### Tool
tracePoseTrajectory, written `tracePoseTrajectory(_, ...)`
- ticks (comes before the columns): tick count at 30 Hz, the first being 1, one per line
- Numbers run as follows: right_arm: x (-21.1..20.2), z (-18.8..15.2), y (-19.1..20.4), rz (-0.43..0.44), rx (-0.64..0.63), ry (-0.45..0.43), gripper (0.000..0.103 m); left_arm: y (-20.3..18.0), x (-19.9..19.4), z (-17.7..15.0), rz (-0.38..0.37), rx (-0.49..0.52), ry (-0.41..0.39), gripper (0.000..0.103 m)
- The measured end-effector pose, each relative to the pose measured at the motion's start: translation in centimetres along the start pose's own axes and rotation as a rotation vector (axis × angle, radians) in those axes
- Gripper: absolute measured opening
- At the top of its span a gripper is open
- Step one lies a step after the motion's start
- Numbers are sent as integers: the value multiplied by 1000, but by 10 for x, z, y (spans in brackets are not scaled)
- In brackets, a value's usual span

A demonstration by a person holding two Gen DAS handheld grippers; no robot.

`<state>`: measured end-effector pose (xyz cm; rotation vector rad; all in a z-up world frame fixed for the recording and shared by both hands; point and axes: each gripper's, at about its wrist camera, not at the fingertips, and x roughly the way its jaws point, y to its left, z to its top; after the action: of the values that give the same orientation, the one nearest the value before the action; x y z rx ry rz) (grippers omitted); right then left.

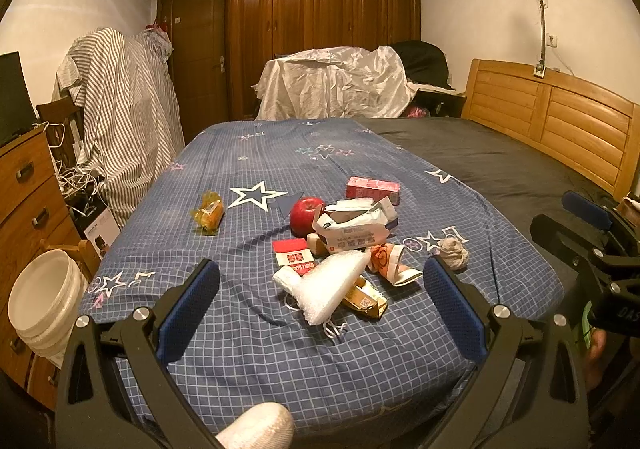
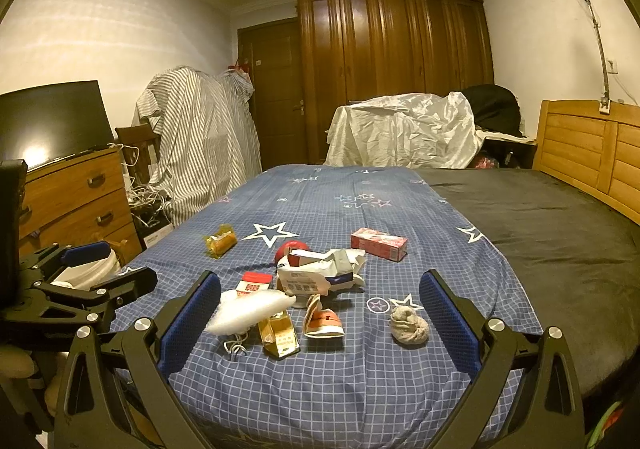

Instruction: Collect trash

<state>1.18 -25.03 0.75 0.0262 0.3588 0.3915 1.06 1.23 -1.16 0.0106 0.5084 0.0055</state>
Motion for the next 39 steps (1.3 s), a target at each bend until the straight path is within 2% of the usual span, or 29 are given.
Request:
tracePoseTrajectory(7, 6, 0, -1, 12, -2, 11, 99, 3, 11, -2, -14, 11, 31, 98)
tracePoseTrajectory(10, 10, -2, -2, 15, -5, 20, 99, 8, 19, -5, -29, 44, 30, 98)
tracePoseTrajectory(12, 12, -4, -3, 18, -7, 26, 99, 14, 32, -8, -10, 78, 51, 98)
tracePoseTrajectory(15, 17, -7, -5, 26, -6, 42, 99, 32, 66, -17, -36, 118, 147, 98)
tracePoseTrajectory(20, 33, -19, -8, 47, -8, 93, 99, 44, 121, -23, -143, 165, 310, 98)
tracePoseTrajectory(23, 48, -26, -13, 63, 11, 131, 99, 37, 146, -11, -206, 183, 343, 98)
tracePoseTrajectory(26, 68, -36, -22, 93, 53, 179, 99, 26, 172, -8, -220, 209, 384, 98)
tracePoseTrajectory(29, 88, -46, -28, 125, 81, 227, 99, 13, 192, -12, -236, 229, 437, 91)
tracePoseTrajectory(32, 110, -56, -32, 163, 105, 270, 98, 6, 201, -13, -238, 238, 448, 86)
tracePoseTrajectory(34, 124, -60, -32, 184, 115, 291, 97, 6, 206, -15, -232, 233, 467, 73)
tracePoseTrajectory(36, 140, -62, -31, 209, 123, 310, 92, 9, 211, -16, -239, 203, 476, 65)
tracePoseTrajectory(38, 159, -62, -28, 220, 121, 336, 76, 14, 212, -16, -242, 170, 468, 62)
tracePoseTrajectory(39, 172, -63, -26, 225, 119, 353, 71, 14, 211, -15, -242, 162, 462, 62)
